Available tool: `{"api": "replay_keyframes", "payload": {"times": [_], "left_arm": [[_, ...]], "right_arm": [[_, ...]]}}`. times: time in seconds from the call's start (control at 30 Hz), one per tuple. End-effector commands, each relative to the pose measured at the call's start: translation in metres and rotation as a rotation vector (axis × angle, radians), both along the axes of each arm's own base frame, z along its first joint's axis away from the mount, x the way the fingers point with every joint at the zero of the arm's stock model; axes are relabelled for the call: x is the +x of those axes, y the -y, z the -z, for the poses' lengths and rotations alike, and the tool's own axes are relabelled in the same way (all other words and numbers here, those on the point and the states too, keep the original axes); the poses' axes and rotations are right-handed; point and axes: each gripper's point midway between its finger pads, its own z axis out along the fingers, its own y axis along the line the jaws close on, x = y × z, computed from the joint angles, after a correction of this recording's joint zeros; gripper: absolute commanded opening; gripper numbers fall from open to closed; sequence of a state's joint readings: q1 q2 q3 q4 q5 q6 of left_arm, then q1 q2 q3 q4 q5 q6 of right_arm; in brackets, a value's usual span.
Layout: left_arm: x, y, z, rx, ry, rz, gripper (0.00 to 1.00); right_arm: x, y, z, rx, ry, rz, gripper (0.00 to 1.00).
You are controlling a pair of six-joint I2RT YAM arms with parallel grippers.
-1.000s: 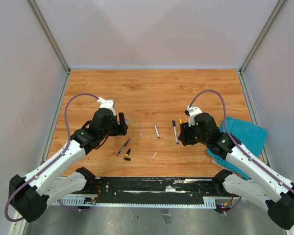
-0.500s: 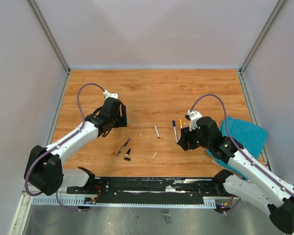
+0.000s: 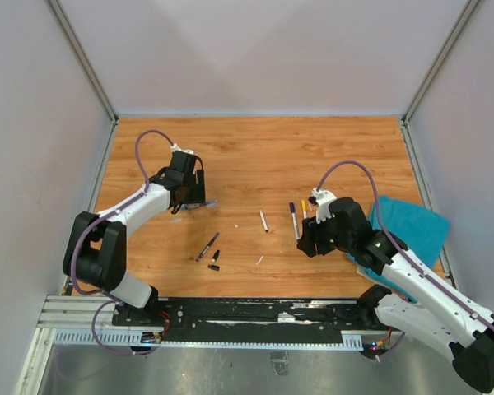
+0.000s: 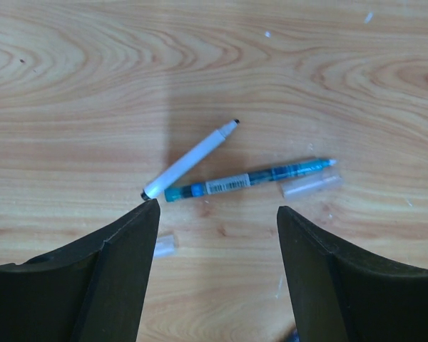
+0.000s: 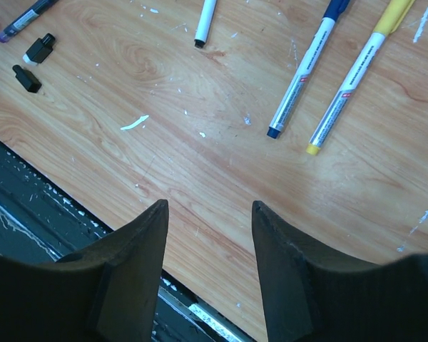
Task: Insert the pens into the pen caps
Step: Move the pen to the center of the board.
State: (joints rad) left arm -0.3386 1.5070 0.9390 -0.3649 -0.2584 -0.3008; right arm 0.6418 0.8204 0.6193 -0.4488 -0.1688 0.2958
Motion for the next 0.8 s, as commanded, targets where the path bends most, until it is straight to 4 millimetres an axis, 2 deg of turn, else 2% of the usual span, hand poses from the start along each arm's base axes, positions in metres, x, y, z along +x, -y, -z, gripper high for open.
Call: {"api": "replay_keyframes", "payload": {"times": [0.0,0.17,0.4,0.5,0.6,0.77], "left_arm": [[0.024,-0.005,-0.004,-0.023,0.033,0.011,0.72],[0.036,-0.017,0.006,-0.016,0.006,0.000,0.63],[0.046,-0.017,0.013,-0.025,-0.009,0.054,0.61],[0.047,-0.020,0.020,-0.014,-0.028,0.055,0.61],[0.047,-0.023,0.029,-0.004,-0.057,0.057,0.54],[0.044,-0.027,0.043,0.021,-0.101,0.056,0.50]], "right_arm": [[-0.013,-0.006,0.004,0.015,-0.054,-0.047,0.50],[-0.017,-0.006,0.008,0.015,-0.070,-0.049,0.49],[-0.019,-0.007,0.012,0.019,-0.087,-0.057,0.49],[-0.021,-0.008,0.013,0.017,-0.094,-0.063,0.49],[-0.021,-0.008,0.013,0.017,-0.095,-0.065,0.49],[-0.021,-0.009,0.013,0.017,-0.100,-0.075,0.48]]}}
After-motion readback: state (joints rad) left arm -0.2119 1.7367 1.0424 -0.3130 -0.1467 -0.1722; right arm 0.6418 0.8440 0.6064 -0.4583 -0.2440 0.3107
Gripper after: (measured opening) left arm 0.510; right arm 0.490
